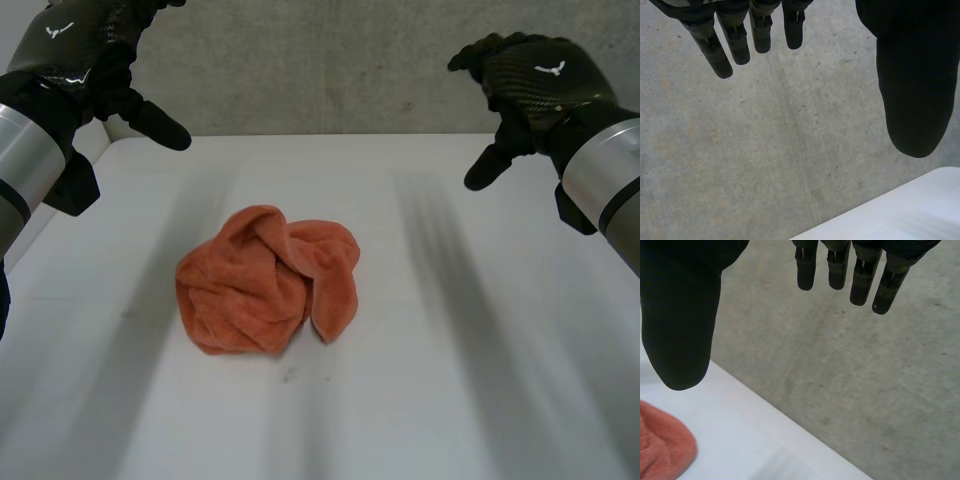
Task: Fold the laundry
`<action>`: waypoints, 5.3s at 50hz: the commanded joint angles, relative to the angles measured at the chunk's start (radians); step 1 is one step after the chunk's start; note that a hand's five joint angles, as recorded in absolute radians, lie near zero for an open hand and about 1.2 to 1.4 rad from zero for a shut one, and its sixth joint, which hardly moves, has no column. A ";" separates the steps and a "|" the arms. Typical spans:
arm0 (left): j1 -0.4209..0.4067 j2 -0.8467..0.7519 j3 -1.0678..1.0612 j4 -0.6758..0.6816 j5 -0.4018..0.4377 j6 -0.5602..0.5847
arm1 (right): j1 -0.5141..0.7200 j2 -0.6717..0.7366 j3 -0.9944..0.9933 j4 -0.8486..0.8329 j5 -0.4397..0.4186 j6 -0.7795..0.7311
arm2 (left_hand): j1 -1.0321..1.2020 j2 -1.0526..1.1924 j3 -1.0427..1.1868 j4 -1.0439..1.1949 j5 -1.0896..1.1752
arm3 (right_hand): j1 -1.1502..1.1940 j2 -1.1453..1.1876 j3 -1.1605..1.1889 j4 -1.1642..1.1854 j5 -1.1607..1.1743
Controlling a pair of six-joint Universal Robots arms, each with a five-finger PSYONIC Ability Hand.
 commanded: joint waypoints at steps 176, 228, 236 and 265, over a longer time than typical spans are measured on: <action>0.164 -0.642 -0.174 0.260 0.491 0.632 | 0.059 0.251 0.082 -0.044 -0.016 -0.276 | 0.528 0.530 0.522 0.529 0.508 | 1.199 1.186 1.191 1.170 1.169; 0.155 -0.453 -0.127 0.021 0.021 0.830 | -0.002 0.429 -0.093 0.352 0.018 -0.653 | 1.200 1.202 1.194 1.201 1.180 | 1.199 1.186 1.191 1.170 1.169; 0.095 -0.473 0.295 0.189 0.015 0.818 | -0.001 0.443 -0.505 0.143 0.091 -0.575 | 1.200 1.202 1.194 1.201 1.180 | 1.199 1.186 1.191 1.170 1.169; 0.124 -0.329 -0.432 0.435 0.018 0.761 | -0.018 0.376 0.142 -0.052 -0.019 -0.510 | 1.200 1.202 1.194 1.201 1.180 | 1.199 1.186 1.191 1.170 1.169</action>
